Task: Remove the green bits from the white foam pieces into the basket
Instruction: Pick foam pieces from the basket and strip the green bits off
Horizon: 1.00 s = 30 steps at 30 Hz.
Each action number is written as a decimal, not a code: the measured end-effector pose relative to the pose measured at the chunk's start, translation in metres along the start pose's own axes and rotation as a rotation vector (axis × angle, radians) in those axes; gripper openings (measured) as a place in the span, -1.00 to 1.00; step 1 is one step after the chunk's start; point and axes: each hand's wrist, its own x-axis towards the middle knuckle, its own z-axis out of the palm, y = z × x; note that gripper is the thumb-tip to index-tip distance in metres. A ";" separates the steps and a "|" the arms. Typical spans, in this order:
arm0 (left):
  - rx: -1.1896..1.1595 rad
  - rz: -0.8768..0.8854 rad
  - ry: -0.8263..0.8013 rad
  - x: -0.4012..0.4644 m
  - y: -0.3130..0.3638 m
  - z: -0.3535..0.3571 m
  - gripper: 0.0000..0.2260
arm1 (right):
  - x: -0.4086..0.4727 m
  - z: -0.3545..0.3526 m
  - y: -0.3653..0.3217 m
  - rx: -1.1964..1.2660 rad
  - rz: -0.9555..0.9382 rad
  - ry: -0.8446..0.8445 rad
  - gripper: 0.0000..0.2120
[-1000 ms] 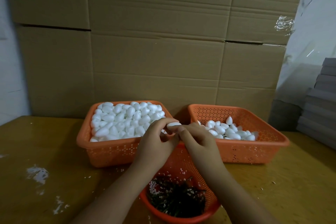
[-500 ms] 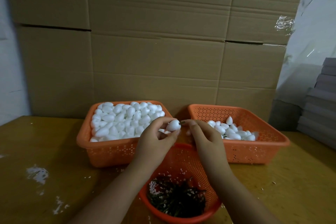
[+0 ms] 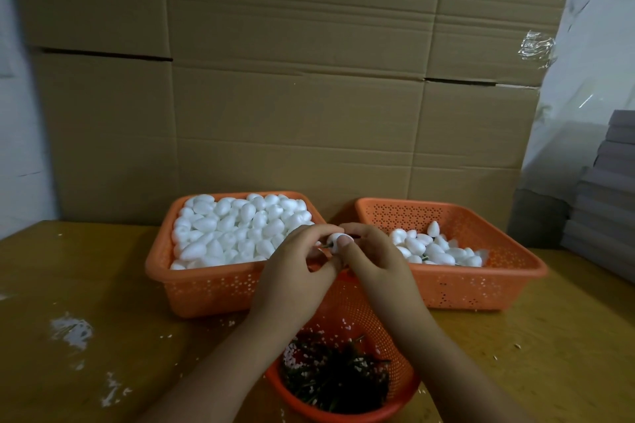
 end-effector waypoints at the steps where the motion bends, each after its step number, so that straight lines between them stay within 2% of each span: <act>1: 0.062 0.027 0.008 0.000 0.001 0.000 -0.84 | 0.001 -0.002 -0.002 -0.003 -0.009 -0.001 -0.85; 4: 0.163 0.083 0.004 0.000 0.006 -0.002 -0.81 | 0.005 -0.006 -0.008 -0.025 -0.030 0.000 -0.85; 9: 0.277 0.132 -0.086 0.004 0.013 -0.009 -0.64 | 0.008 -0.016 -0.013 -0.045 -0.030 0.029 -0.88; 11: 0.430 0.169 -0.056 0.007 0.012 -0.015 -0.62 | 0.012 -0.024 -0.012 -0.098 -0.039 0.138 -0.92; 13: 0.604 0.210 0.003 0.011 0.010 -0.023 -0.66 | 0.018 -0.038 -0.007 -0.143 -0.052 0.315 -0.90; 16: 0.741 0.121 0.045 0.018 0.006 -0.039 -0.74 | 0.026 -0.063 -0.001 -0.241 -0.059 0.495 -0.78; 20: 0.978 -0.144 -0.122 0.022 -0.010 -0.057 -0.65 | 0.031 -0.079 0.005 -0.468 0.050 0.544 -0.62; 22: 0.967 -0.253 -0.189 0.022 -0.014 -0.060 -0.62 | 0.028 -0.071 0.002 -0.462 -0.009 0.452 -0.69; 24: 0.978 -0.285 -0.248 0.023 -0.016 -0.059 -0.60 | 0.024 -0.057 -0.003 -0.447 -0.075 0.279 -0.78; 28: 1.028 -0.296 -0.287 0.024 -0.020 -0.058 -0.55 | 0.010 -0.026 -0.013 -0.638 -0.054 -0.294 -0.89; 30: 1.051 -0.304 -0.296 0.023 -0.021 -0.057 -0.54 | 0.000 -0.013 -0.013 -0.739 -0.050 -0.576 -0.84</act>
